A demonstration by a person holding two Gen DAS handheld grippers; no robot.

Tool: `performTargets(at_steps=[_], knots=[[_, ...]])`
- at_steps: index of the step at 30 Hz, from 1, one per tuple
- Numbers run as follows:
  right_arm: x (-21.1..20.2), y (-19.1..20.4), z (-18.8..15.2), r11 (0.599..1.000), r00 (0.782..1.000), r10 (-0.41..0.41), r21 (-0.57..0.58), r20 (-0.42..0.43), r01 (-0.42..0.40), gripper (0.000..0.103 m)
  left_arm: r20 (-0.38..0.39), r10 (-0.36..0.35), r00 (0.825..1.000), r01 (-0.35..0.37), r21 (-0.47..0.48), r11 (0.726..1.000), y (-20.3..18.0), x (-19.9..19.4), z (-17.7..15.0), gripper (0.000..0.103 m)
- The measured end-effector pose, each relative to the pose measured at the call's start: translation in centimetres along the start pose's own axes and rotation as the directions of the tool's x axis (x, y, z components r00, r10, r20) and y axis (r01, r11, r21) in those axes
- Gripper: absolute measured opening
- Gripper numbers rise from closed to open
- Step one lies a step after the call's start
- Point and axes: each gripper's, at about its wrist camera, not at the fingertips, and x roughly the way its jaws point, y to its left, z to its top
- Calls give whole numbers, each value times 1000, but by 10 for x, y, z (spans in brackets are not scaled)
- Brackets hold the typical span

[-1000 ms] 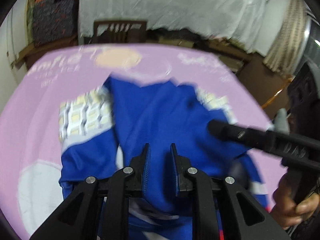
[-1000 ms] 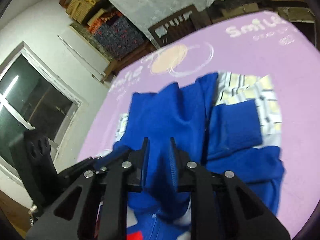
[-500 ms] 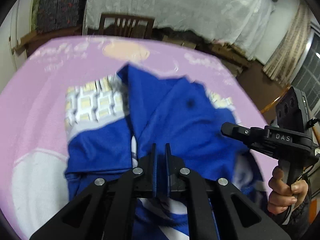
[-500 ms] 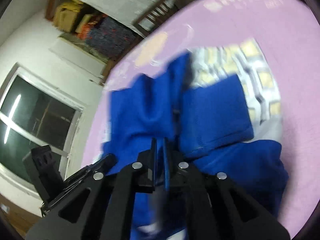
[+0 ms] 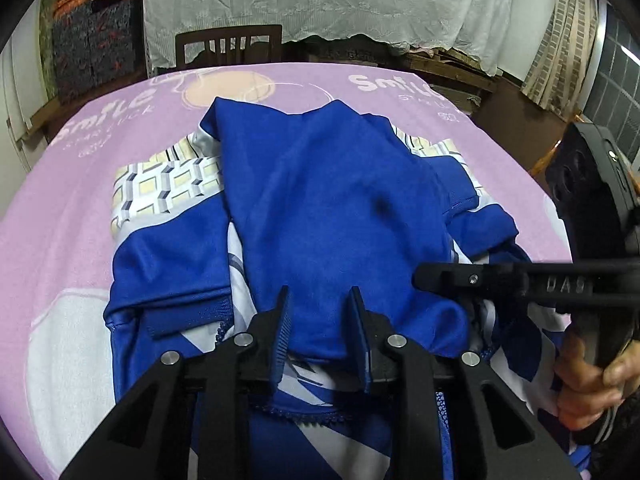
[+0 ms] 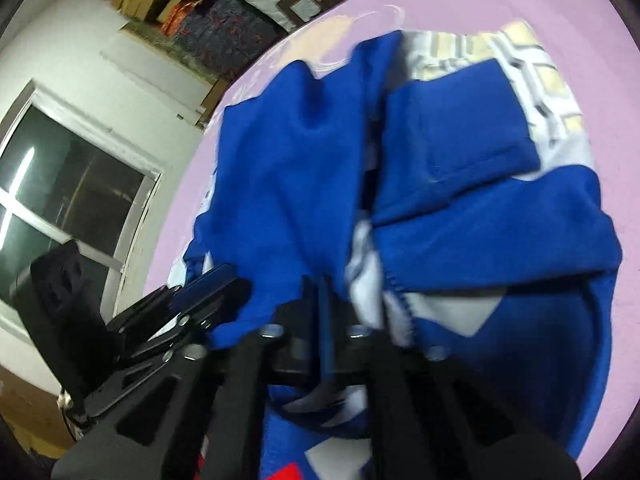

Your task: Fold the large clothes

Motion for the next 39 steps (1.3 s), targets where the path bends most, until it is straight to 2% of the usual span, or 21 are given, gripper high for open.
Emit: performTargets(at_steps=[2,5,7,9,11,14,16,18,21,26,29,31,34,39], knots=[[0,-5,-1,999,1000,26,25,-5,-26,0,2,1,1000,-1,1,1000,0,1,0,29],[-3,-4,-4,1000,1000,16,3,-6,-16,2,-2,-10,1000,10,-8,1000,2,0,-2,29],[-9,0,-5,1000,1000,26,3,-2,-26,9,-7,-29,1000,28,-44,999,7,-6,-1,29],[-26,10,-7,999,999,29,-19,37,-29,28,18,-41,999,42,-90,995,14,-25,-2,29],[-50,21,-18,998,995,33,-58,91,-28,36,59,-35,998,41,-109,993,19,-48,-8,30],[-81,27,-40,996,989,49,-77,138,-39,37,99,-34,995,47,-135,990,25,-84,-30,33],[-102,27,-57,996,985,59,-68,160,-49,41,95,-27,995,41,-143,989,26,-98,-43,34],[-122,25,-69,998,984,46,-57,171,-37,48,74,-24,997,35,-152,988,27,-110,-55,34],[-149,21,-92,999,981,7,-49,193,3,53,70,-40,997,52,-176,983,31,-129,-73,34],[-181,8,-129,998,973,-54,-29,226,62,55,81,-50,995,66,-203,977,37,-155,-100,34],[-194,-3,-145,997,967,-72,-9,246,76,55,95,-31,995,50,-204,978,38,-164,-105,34],[-197,-6,-152,997,965,-72,3,252,74,55,93,-47,995,66,-212,975,40,-164,-105,34],[-196,-9,-152,998,968,-68,2,240,70,55,63,-65,996,77,-216,973,40,-153,-104,34],[-170,-25,-131,994,974,-109,43,196,102,56,9,-64,998,64,-221,973,48,-123,-91,34]])
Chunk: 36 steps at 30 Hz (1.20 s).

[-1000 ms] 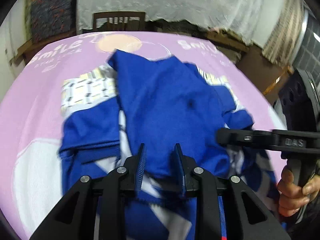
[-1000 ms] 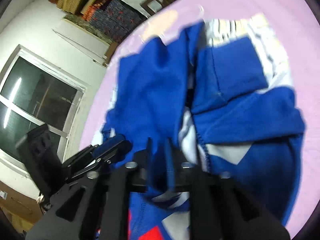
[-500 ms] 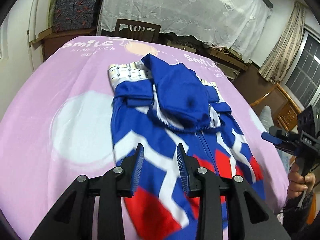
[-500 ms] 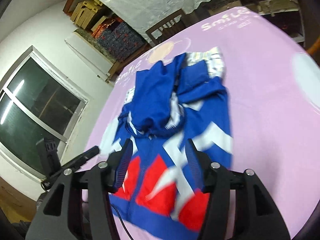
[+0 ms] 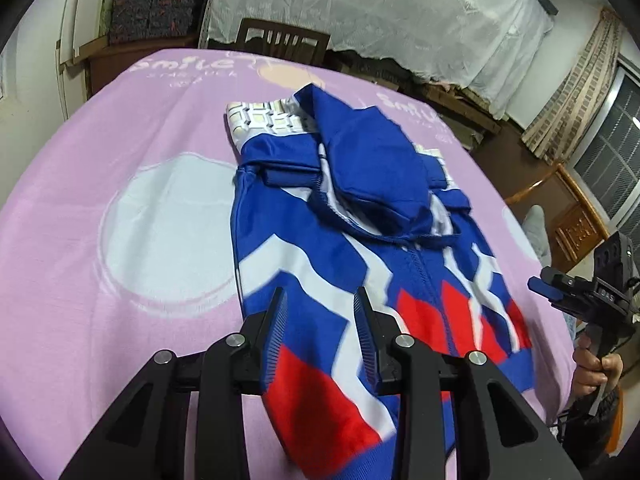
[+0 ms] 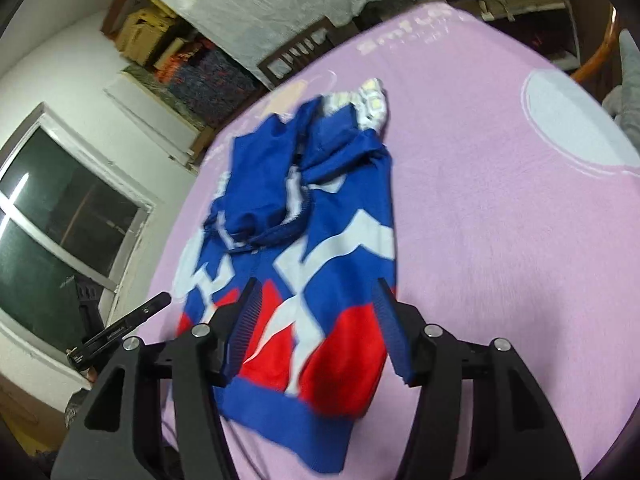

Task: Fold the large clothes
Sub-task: 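Move both tools to the blue ribbed waistband of the hoodie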

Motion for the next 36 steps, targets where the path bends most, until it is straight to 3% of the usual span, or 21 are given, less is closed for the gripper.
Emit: performTargets(at_steps=[10,13,16,26,36], knots=[[57,-31,43,994,997,-52,88,-62,58,56,-72,13,997,-15,-34,999,20,52,32,34],[62,-35,48,994,998,-24,102,-59,30,58,-73,-4,997,1,-49,999,24,58,34,34],[69,-37,48,989,995,56,138,-77,-45,58,-75,-46,996,40,-71,997,27,60,35,34],[53,-25,12,989,988,114,104,-107,-103,58,-94,-152,984,142,-104,984,23,38,1,35],[18,-14,-39,990,982,132,64,-135,-124,58,-89,-197,976,186,-121,975,17,2,-46,36]])
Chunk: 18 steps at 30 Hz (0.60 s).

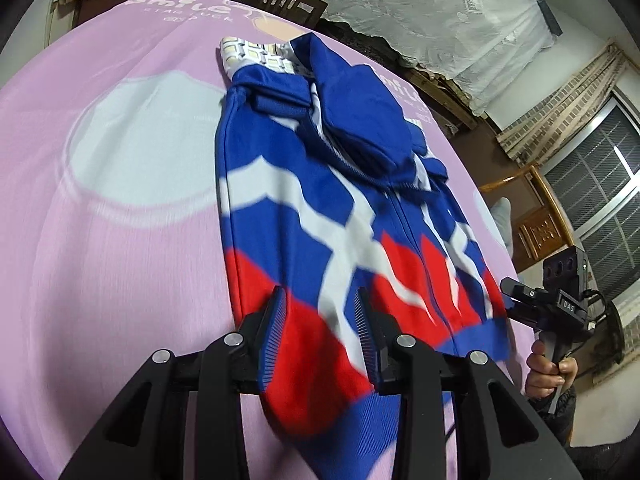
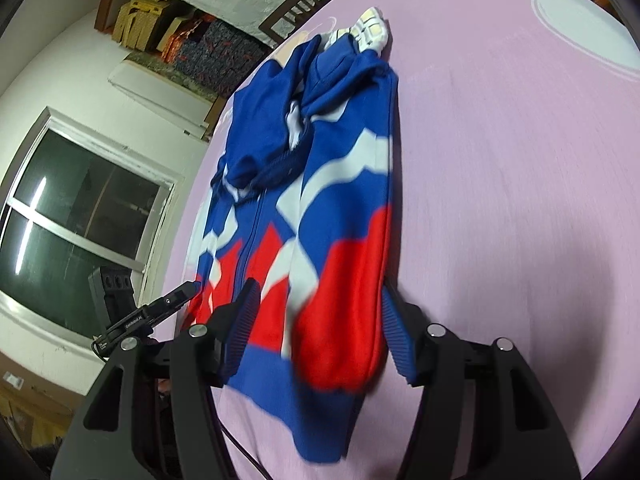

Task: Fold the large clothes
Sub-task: 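Move both tools to the blue ribbed waistband of the hoodie, then close both tools on the blue ribbed waistband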

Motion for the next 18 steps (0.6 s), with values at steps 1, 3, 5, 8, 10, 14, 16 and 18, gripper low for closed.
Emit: performTargets(at_steps=[1,3,5,8,10,14,16,18], knots=[[-1,1,-4,1000,1000,0,-5,-2,0,58,-9,-18,1000,18,-6,1000,-1,-2,-4,36],[-4,4,-14,1000,1000,6,-15,-7,-6,58,-45,-86,995,84,-28,996,-1,-3,-13,36],[-8,6,-23,1000,1000,7,-30,-11,-7,58,-46,-74,996,74,-1,997,-7,-6,-21,36],[-9,10,-32,999,1000,9,-53,-24,-10,58,-39,-65,997,66,20,998,-10,-9,-26,36],[-9,13,-36,997,1000,4,-71,-24,-6,58,-44,-89,995,89,6,996,-6,-7,-24,36],[-6,12,-31,997,999,20,-71,-28,-22,57,-45,-136,990,134,-39,990,5,0,-16,30],[-5,10,-29,998,999,27,-64,-27,-29,55,-44,-150,988,147,-59,987,9,1,-16,26],[-5,10,-29,997,999,31,-63,-30,-32,55,-52,-158,986,156,-51,987,7,0,-19,26]])
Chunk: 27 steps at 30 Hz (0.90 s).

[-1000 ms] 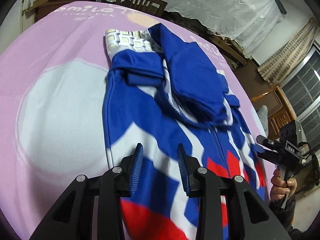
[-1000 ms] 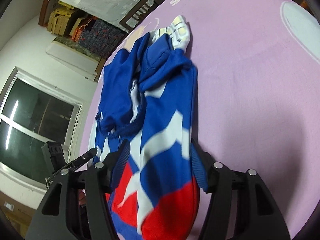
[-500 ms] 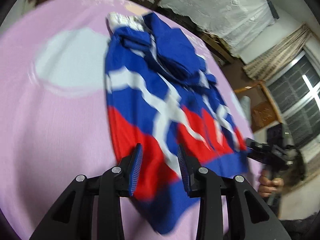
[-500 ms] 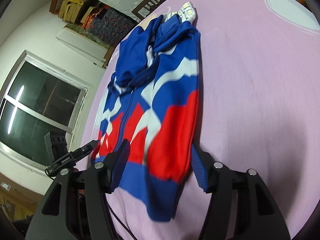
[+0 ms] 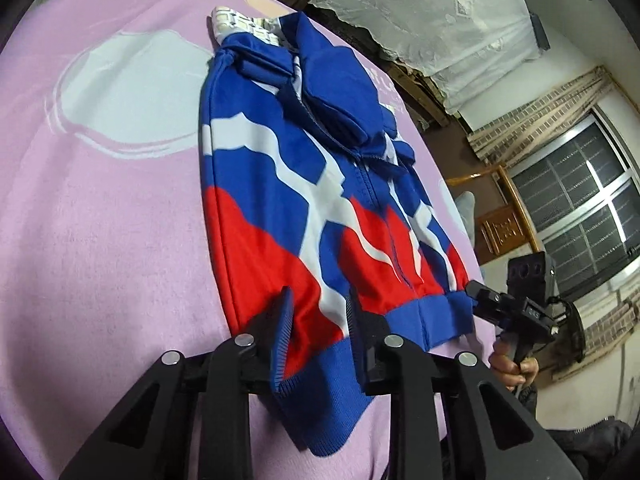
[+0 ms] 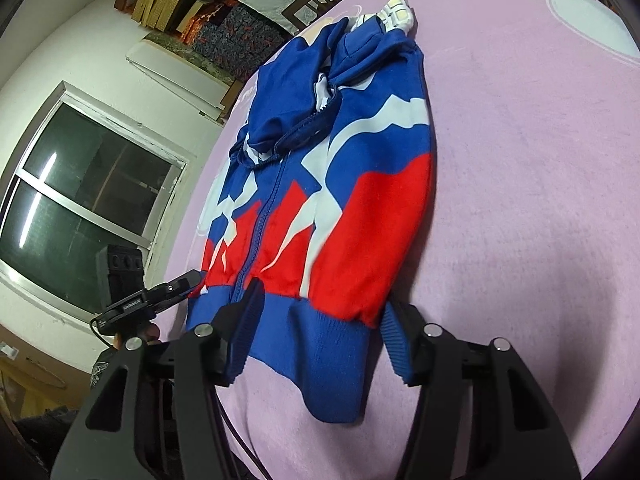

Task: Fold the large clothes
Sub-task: 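Close both tools on the blue ribbed waistband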

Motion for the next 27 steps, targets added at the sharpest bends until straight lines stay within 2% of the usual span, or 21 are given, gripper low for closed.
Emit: performTargets(at_steps=[3,7,8,9,12,16,18,19,20,22,24,27], knots=[[0,1,-1,1000,1000,1,-6,-4,-1,55,5,23,1000,-23,26,999,-4,-5,-7,30],[0,0,0,1000,1000,11,3,-4,-11,55,24,17,1000,-16,-20,1000,4,-21,-8,31],[0,0,0,1000,1000,13,4,-5,-13,55,42,24,999,-23,-19,1000,4,-26,-7,34],[0,0,-1,1000,1000,14,3,-6,-14,55,50,36,998,-35,-18,999,4,-30,-7,41],[0,0,-1,1000,1000,16,6,-4,-16,55,46,73,996,-71,-35,997,9,-32,-6,56],[1,-1,-1,1000,1000,16,11,-1,-16,54,48,39,998,-36,-65,997,18,-34,-7,57],[0,-1,-2,1000,1000,16,11,-3,-16,54,21,-13,1000,14,-68,998,16,-29,-8,56],[0,-1,-2,1000,1000,16,9,-2,-16,54,0,-63,998,62,-75,995,14,-24,-10,56],[0,-1,-3,1000,1000,16,8,-2,-16,54,3,-76,997,76,-66,995,10,-21,-13,56],[0,0,-4,1000,1000,17,5,-2,-17,54,4,-64,998,64,-37,997,3,-18,-17,56],[1,2,-6,1000,1000,18,-3,-4,-18,54,-9,-100,995,99,-48,994,4,-16,-20,55],[2,5,-8,1000,1000,20,-17,-8,-20,54,-13,-97,995,97,-36,995,2,-13,-21,49]])
